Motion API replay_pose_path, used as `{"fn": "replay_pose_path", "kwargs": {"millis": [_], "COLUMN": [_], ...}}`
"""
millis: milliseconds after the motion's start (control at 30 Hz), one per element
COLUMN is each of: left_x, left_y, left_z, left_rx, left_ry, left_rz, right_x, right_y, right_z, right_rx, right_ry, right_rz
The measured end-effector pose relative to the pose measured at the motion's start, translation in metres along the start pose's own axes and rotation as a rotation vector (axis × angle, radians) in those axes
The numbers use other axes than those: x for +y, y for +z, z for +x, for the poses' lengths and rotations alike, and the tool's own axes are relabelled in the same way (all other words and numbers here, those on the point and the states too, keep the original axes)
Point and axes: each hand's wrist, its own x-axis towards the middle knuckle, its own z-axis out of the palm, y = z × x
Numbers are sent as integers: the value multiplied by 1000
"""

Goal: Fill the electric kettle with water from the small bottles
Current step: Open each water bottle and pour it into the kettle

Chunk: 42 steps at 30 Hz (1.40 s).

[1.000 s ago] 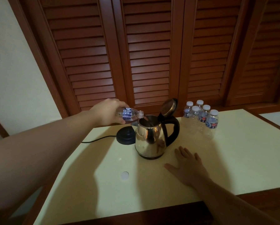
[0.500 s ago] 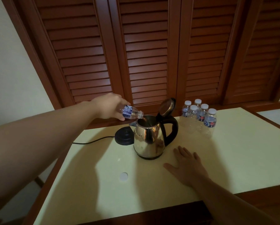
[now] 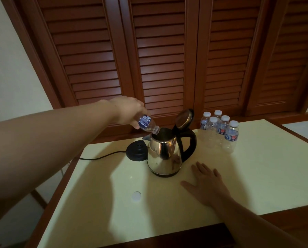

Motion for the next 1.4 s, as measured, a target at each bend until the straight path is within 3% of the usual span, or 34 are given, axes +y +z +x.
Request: {"fn": "replay_pose_path", "kwargs": {"millis": [167, 367, 567, 767, 967, 1167, 1267, 1400], "left_x": [9, 12, 13, 48, 78, 80, 80, 71], "left_y": [-6, 2, 42, 112, 178, 209, 216, 226], "left_z": [5, 2, -26, -68, -107, -141, -156, -172], "left_rx": [-2, 11, 165, 376, 425, 442, 407, 393], "left_ry": [70, 16, -210, -525, -752, -770, -717, -639], "left_rz": [115, -9, -400, -981, -1250, -1280, -1200, -1149], "right_x": [-1, -2, -3, -6, -59, -145, -173, -191], "right_y": [-1, -1, -1, -2, -7, -6, -3, 2], "right_z": [0, 0, -2, -4, -15, -14, -8, -2], "right_rx": [14, 16, 27, 43, 131, -67, -180, -190], "right_ry": [2, 0, 0, 4, -138, -258, -327, -383], "right_rz": [-8, -11, -18, 15, 27, 237, 174, 63]}}
